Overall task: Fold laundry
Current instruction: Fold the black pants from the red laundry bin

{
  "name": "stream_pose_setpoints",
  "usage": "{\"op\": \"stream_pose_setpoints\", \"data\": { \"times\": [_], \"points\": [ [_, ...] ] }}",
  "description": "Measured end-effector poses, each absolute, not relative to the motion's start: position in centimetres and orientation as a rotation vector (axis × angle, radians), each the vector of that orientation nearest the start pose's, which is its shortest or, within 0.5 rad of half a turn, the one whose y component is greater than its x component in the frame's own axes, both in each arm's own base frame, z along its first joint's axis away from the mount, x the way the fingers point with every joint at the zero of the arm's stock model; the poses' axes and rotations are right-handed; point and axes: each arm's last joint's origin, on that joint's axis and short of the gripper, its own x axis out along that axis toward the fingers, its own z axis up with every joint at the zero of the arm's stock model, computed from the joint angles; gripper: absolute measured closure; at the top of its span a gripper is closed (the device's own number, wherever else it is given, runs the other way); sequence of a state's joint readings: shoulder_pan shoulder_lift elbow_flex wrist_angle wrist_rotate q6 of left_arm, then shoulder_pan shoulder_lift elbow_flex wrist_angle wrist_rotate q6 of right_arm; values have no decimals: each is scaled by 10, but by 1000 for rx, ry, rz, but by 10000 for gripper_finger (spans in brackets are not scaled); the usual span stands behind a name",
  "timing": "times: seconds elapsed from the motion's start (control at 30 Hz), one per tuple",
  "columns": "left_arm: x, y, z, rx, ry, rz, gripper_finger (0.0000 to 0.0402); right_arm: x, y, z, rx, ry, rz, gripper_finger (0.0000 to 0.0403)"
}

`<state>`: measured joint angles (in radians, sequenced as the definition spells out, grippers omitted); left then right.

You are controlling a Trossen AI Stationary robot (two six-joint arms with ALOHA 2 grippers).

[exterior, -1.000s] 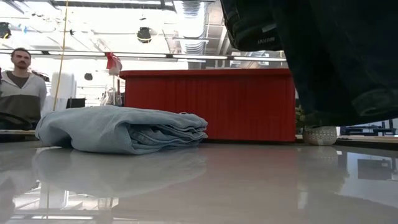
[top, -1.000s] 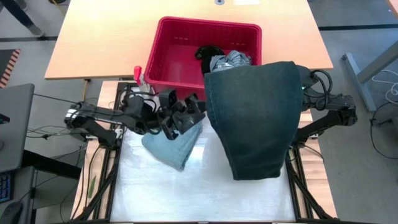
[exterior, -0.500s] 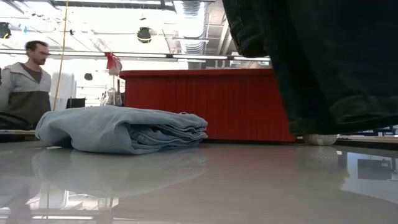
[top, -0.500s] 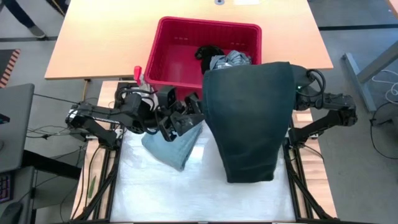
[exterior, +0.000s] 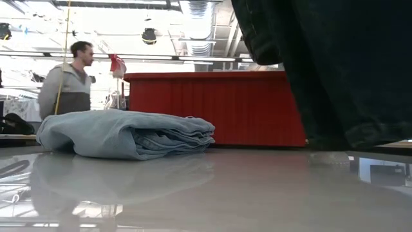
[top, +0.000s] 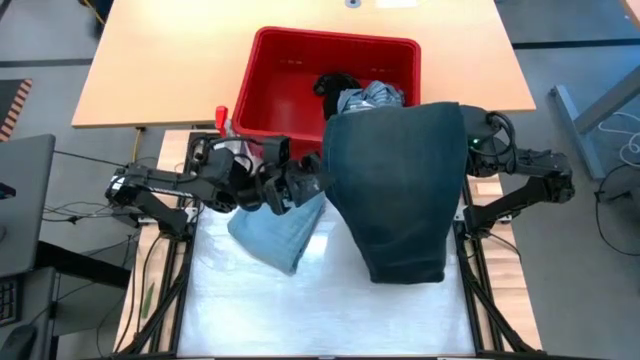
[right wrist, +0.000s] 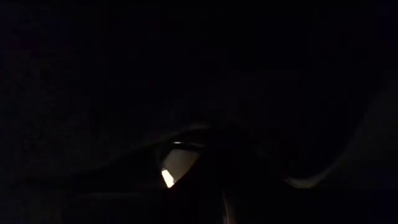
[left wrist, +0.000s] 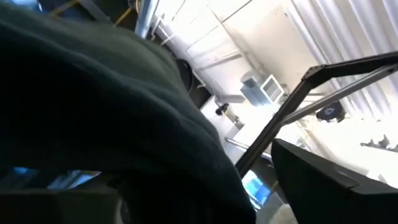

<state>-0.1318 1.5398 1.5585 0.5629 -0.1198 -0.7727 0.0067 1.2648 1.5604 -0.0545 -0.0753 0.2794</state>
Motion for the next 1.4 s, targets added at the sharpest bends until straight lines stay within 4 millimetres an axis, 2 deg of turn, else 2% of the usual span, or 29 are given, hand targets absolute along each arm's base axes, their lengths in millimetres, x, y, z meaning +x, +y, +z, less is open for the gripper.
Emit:
{"op": "stream_pose_setpoints", "data": {
  "times": [0.13, 0.23, 0.33, 0.37, 0.53, 0.63, 0.87, 1.03, 1.1, 1.2, 1.27, 1.4],
  "points": [
    [336, -32, 484, -896, -512, -283, 200, 251, 4, 507, 270, -227, 116, 382],
    [336, -31, 483, -900, -485, -327, 276, 251, 4, 507, 270, -227, 120, 372],
    [336, -32, 484, -904, -480, -373, 369, 251, 4, 506, 271, -219, 120, 355],
    [335, -33, 485, -910, -484, -383, 384, 251, 4, 506, 271, -211, 119, 350],
    [333, -37, 487, -933, -505, -411, 397, 251, 3, 504, 271, -185, 111, 320],
    [329, -36, 490, -944, -519, -422, 398, 244, 2, 504, 284, -161, 117, 286],
    [314, -36, 509, -944, -546, -491, 400, 201, 2, 502, 322, 107, 73, 182],
    [295, -32, 534, -886, -589, -502, 401, 166, 3, 492, 411, 283, 22, 145],
    [286, -31, 542, -856, -599, -477, 401, 156, 6, 490, 426, 252, -14, 144],
    [284, -30, 546, -840, -586, -435, 401, 147, 12, 496, 422, 49, -23, 143],
    [286, -32, 545, -842, -562, -422, 401, 147, 17, 494, 406, -67, 8, 143],
    [286, -32, 544, -845, -563, -416, 401, 159, 23, 476, 440, -199, 52, 143]
  ]
}}
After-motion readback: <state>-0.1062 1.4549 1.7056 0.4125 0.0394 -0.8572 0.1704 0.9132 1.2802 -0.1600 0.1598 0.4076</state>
